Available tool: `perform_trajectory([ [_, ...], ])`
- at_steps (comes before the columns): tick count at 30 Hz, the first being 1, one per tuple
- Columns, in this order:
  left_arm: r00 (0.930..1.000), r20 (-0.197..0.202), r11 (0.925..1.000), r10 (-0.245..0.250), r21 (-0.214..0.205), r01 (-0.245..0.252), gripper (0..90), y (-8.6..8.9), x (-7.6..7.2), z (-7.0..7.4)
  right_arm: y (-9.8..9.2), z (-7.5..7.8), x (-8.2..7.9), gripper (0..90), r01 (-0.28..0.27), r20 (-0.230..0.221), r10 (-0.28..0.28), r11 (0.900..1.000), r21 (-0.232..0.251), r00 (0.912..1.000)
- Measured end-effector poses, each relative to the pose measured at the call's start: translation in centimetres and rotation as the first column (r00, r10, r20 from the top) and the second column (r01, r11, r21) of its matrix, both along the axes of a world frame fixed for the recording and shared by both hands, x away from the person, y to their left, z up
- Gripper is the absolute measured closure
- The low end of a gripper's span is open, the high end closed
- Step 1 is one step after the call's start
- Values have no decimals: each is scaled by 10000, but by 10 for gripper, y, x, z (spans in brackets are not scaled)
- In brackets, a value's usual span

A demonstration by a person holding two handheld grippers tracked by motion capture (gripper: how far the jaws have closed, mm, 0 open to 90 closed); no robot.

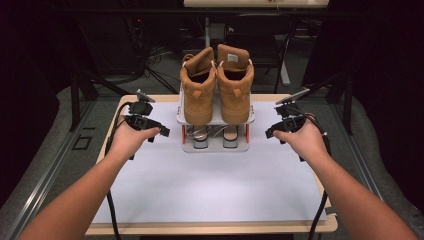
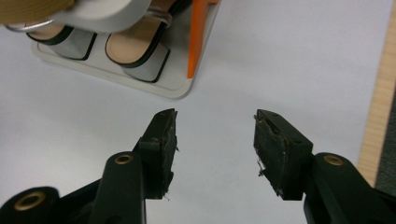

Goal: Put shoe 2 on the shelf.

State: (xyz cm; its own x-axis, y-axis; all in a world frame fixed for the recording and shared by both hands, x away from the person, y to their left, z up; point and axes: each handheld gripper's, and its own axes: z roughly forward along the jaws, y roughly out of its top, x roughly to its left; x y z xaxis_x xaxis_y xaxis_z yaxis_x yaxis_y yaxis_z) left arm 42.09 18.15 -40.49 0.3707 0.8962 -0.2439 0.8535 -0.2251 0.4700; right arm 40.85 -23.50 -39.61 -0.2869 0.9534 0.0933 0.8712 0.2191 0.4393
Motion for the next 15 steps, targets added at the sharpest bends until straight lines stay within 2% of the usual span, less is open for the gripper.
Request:
perform_trajectory([
  [1,10000,0,10000,0,0,0,455,0,0,0,0,0,0,495,0,0,0,10000,0,10000],
  [2,10000,-36,9998,-70,-181,69,456,1,-5,-8,2,-6,-5,497,-38,-41,39,9999,97,10000],
  [3,10000,-36,9998,-70,-181,69,456,1,-5,-8,2,-6,-5,497,-38,-41,39,9999,97,10000],
  [4,9999,-53,9998,-151,-165,150,456,1,-8,-14,3,-8,-7,497,-84,-19,84,9999,97,10000],
  [5,9997,-58,9995,-253,-191,252,455,1,-12,-22,6,-17,-12,499,-251,53,250,9994,229,9997],
  [7,9994,-63,9992,-333,-208,331,456,1,-15,-27,7,-20,-15,498,-292,130,289,9992,282,9995],
  [8,9994,91,9992,-331,-211,333,455,1,-19,-33,8,-27,-19,502,-340,-9,341,9987,372,9994],
  [9,9994,91,9992,-331,-211,333,455,1,-19,-33,8,-27,-19,502,-340,-9,341,9987,372,9994],
  [10,9990,90,9990,-438,-7,438,455,1,-22,-41,7,-34,-23,502,-484,47,483,9978,459,9988],
  [11,9988,107,9989,-468,47,467,456,1,-24,-46,6,-36,-24,502,-488,-88,490,9985,268,9988],
  [13,9989,60,9989,-463,-120,463,462,2,-29,-55,7,-44,-28,501,-456,93,451,9973,570,9989],
  [14,9989,60,9989,-463,-120,463,466,2,-29,-55,7,-44,-28,501,-456,93,451,9973,570,9989],
  [15,9988,-33,9986,-499,-149,498,466,2,-32,-62,7,-47,-30,502,-501,85,499,9983,286,9987],
])
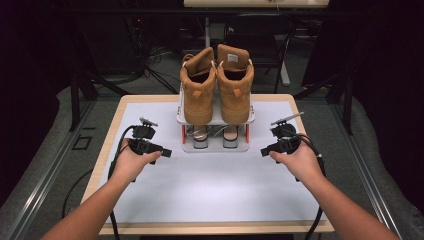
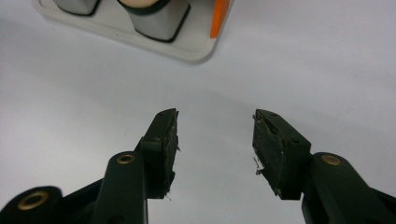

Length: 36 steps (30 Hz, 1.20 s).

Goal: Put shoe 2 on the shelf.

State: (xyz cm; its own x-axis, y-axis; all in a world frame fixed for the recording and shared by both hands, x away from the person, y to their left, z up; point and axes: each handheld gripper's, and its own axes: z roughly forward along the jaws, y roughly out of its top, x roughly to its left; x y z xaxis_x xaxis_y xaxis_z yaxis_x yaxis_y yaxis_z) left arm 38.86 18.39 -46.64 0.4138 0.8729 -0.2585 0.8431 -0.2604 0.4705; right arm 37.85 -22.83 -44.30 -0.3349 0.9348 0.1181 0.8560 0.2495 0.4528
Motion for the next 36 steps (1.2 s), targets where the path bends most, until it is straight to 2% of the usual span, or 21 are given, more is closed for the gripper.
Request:
perform_trajectory([
  [1,9998,-113,9998,-159,108,160,473,0,-5,-9,1,-7,-6,498,-126,490,137,9997,-223,9987],
  [5,9997,-60,9997,-245,-25,245,473,3,-14,-20,0,-20,-15,499,-238,169,239,9997,-39,9996],
  [7,9993,244,9995,-299,-31,300,473,7,-23,-27,-1,-30,-21,500,-202,188,195,9992,356,9996],
  [9,9985,450,9995,-312,-68,316,473,9,-27,-30,-2,-31,-22,501,-223,149,221,9997,132,9996],
  [10,9982,501,9993,-331,-182,340,473,10,-30,-33,-2,-40,-27,504,-193,199,187,9994,304,9996],
  [12,9979,529,9981,-372,-462,396,471,12,-34,-38,-1,-46,-30,505,-218,233,218,9998,0,9995],
  [13,9978,554,9976,-373,-566,404,470,13,-36,-40,0,-50,-32,505,-217,285,209,9994,285,9994],
  [14,9975,614,9977,-361,-551,395,468,13,-38,-42,-1,-50,-34,505,-202,345,201,9998,8,9992],
  [15,9974,642,9979,-340,-536,375,467,14,-39,-44,0,-54,-36,505,-230,485,214,9992,329,9986],
  [16,9974,642,9979,-340,-536,375,465,14,-39,-44,0,-54,-36,505,-230,485,214,9992,329,9986],
  [17,9963,816,9973,-255,-661,310,464,15,-43,-48,0,-58,-41,502,-344,709,350,9994,-101,9969],
  [18,9959,862,9973,-285,-648,342,461,16,-44,-50,2,-62,-44,499,-283,928,264,9994,192,9953],
  [21,9930,1134,9986,-341,-356,384,455,17,-49,-57,1,-68,-54,493,-477,1163,493,9987,-162,9920],
  [24,9915,1224,9986,-445,-226,477,453,16,-51,-61,1,-73,-61,492,-492,1358,489,9988,-14,9895],
  [27,9841,1671,9981,-596,-47,613,450,12,-59,-66,0,-82,-71,489,-657,1686,644,9978,18,9836],
  [29,9796,1875,9973,-727,4,739,445,10,-63,-68,2,-89,-75,482,-435,1992,313,9974,572,9795],
  [30,9796,1875,9973,-727,4,739,442,10,-63,-68,0,-89,-77,480,-530,1876,459,9981,330,9812],
  [31,9706,2297,9975,-713,163,694,441,9,-67,-70,0,-92,-79,480,-534,1994,466,9982,286,9788],
  [32,9706,2297,9975,-713,163,694,439,9,-67,-70,0,-92,-79,480,-534,1994,466,9982,286,9788],
  [33,9641,2568,9977,-682,120,673,437,10,-71,-72,0,-97,-82,475,-485,2390,326,9970,607,9705],
  [36,9580,2795,9979,-642,64,650,427,13,-75,-74,0,-100,-87,461,-445,2685,255,9969,650,9630],
])
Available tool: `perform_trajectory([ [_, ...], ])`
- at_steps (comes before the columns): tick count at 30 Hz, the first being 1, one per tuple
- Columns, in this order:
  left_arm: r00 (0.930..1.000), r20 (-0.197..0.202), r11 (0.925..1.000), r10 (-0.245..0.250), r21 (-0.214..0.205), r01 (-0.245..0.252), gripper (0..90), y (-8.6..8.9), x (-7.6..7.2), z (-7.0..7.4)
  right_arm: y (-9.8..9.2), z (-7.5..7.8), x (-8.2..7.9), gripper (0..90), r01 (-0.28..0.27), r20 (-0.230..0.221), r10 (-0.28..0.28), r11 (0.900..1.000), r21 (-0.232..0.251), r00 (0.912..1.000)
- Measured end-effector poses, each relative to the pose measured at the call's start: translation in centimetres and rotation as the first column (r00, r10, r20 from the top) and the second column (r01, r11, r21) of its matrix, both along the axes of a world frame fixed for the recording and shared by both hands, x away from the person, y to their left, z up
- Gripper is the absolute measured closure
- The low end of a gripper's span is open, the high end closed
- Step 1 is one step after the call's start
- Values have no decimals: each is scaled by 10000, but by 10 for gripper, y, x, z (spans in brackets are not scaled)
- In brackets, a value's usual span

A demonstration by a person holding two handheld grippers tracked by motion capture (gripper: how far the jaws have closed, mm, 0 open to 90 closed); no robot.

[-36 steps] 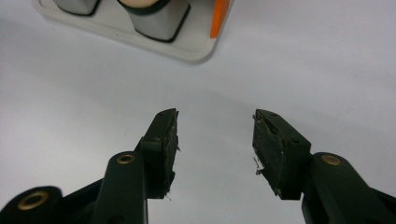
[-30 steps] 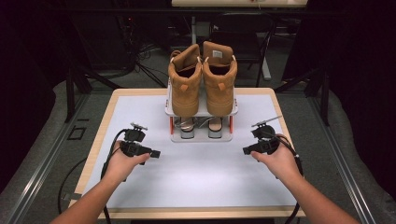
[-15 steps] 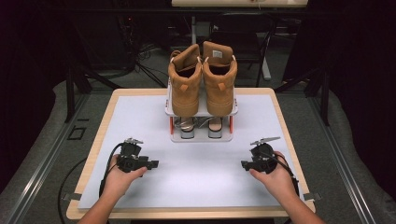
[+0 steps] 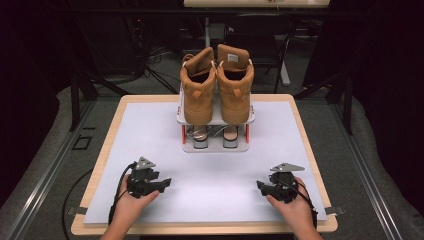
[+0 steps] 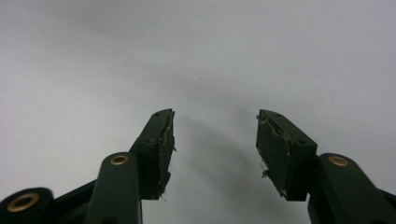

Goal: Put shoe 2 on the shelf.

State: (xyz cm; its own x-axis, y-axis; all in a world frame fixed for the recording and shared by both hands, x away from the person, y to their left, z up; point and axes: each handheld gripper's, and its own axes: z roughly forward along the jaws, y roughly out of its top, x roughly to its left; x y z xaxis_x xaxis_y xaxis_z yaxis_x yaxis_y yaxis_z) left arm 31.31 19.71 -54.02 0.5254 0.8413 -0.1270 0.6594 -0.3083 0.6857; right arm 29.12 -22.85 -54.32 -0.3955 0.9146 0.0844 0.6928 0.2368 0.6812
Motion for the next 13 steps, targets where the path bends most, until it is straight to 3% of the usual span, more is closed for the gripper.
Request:
perform_trajectory([
  [3,9999,72,9998,134,-152,-133,423,5,-2,-4,1,-2,-5,453,-72,162,74,9999,-109,9998],
  [4,9998,35,9997,170,-177,-170,423,7,-2,-6,3,-4,-7,451,-53,223,52,10000,54,9997],
  [6,9998,-4,9997,210,-118,-210,423,11,-3,-10,4,-6,-10,450,-110,289,102,9996,259,9995],
  [10,9992,150,9993,374,-43,-374,422,18,-2,-12,5,-6,-12,422,-261,871,263,9997,-28,9959],
  [13,9987,316,9991,400,92,-403,400,21,1,-13,0,-8,-9,401,-171,1036,163,9998,70,9945],
])
